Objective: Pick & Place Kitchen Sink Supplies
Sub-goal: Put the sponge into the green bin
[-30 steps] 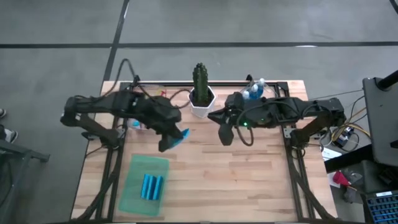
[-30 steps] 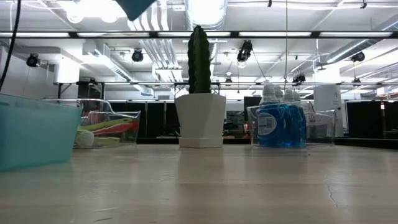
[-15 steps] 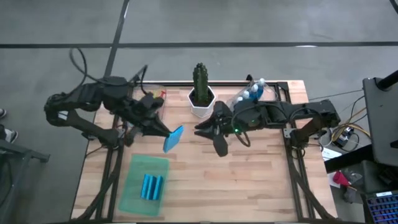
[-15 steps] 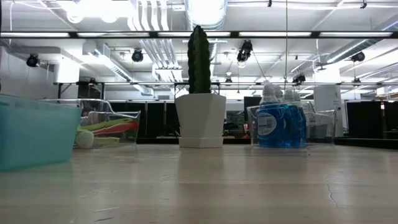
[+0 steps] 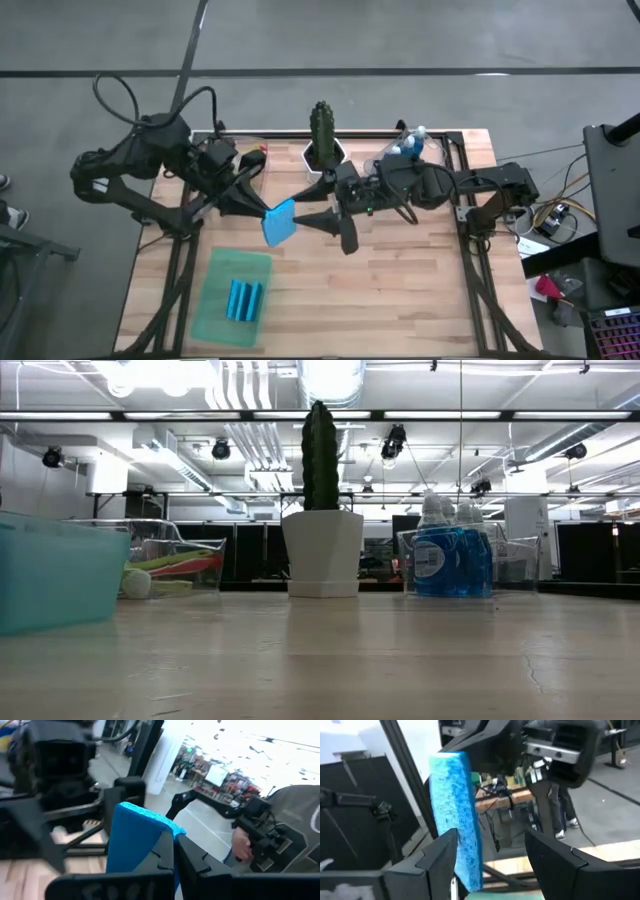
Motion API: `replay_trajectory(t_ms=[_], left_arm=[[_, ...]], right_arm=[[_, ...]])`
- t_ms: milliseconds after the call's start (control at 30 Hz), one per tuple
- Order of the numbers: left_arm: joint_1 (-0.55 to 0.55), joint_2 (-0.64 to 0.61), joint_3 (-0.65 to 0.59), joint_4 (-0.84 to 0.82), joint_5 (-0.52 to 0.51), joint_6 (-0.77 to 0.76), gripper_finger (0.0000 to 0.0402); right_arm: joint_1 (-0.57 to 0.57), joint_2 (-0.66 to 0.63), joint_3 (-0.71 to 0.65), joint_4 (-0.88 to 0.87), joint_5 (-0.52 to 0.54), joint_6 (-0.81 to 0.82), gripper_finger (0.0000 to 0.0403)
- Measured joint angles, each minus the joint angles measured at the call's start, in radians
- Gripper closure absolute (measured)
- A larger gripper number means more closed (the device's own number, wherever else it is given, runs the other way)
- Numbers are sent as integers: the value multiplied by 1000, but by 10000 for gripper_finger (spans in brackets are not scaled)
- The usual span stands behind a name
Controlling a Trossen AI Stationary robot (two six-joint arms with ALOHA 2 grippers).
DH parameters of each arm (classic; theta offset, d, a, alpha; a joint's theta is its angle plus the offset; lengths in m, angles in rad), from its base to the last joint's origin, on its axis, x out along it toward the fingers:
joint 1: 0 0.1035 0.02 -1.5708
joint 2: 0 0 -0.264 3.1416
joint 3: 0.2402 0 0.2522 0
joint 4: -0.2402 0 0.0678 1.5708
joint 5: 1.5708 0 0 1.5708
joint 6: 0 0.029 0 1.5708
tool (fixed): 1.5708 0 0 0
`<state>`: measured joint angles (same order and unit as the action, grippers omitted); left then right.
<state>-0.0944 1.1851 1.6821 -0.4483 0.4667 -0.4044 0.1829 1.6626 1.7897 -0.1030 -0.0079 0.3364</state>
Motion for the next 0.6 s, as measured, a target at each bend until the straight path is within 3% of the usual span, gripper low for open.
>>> replay_trajectory(t_ms=[133,300,600], left_arm=[[0,3,0,24,8,0,401],[0,7,0,22,7,10,399],[1,7,0,30,-50,34,398]], right_arm=[[-1,5,0,24,-8,0,176],[-4,5,0,83,-94,2,190],[-5,5,-1,95,-107,3,245]])
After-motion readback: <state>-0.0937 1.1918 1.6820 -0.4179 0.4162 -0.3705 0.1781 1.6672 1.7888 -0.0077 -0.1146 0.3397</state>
